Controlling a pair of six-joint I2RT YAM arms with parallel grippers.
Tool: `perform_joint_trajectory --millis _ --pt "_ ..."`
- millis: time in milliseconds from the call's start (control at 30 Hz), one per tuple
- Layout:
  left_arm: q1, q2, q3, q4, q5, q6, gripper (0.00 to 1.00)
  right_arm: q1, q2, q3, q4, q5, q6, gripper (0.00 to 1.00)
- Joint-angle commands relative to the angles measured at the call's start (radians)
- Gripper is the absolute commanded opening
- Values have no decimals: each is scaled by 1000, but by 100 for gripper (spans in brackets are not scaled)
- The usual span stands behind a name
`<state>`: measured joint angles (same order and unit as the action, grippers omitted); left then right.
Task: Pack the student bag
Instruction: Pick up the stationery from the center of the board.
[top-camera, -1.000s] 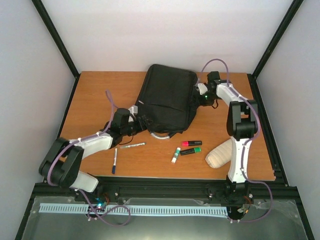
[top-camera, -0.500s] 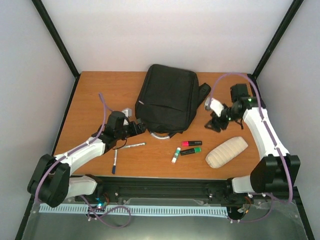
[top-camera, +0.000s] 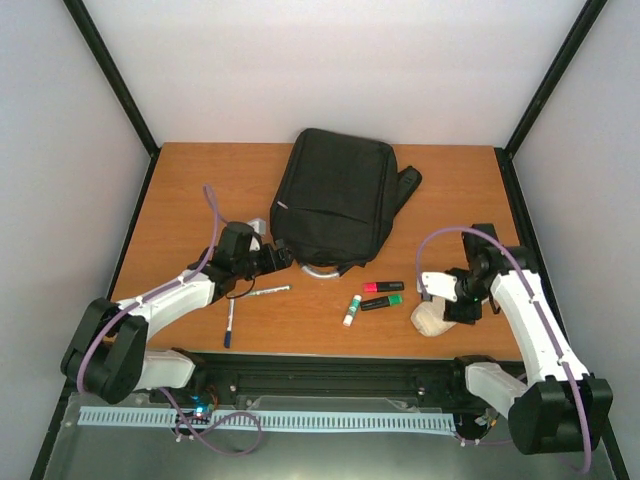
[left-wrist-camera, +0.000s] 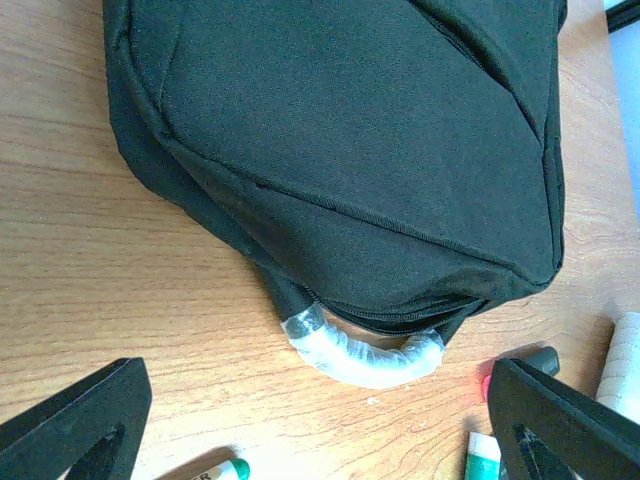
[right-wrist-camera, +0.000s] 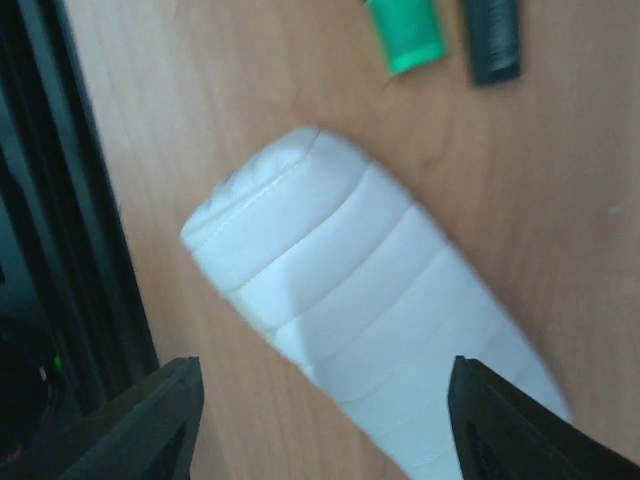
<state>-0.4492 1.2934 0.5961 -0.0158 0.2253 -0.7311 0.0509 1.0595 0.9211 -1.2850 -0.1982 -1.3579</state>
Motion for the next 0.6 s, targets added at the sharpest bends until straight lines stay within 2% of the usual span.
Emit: perform_joint_trajectory --millis 0,100,267,567 --pt "7 7 41 3 8 25 95 0 -72 -116 8 159 -128 72" --pt "8 11 39 4 12 25 95 0 -142 -200 88 196 -179 76" --pt "12 19 28 21 43 11 95 1 -211 -279 210 188 -225 79" --pt "14 0 3 27 43 9 95 1 -190 -383 354 193 -262 80"
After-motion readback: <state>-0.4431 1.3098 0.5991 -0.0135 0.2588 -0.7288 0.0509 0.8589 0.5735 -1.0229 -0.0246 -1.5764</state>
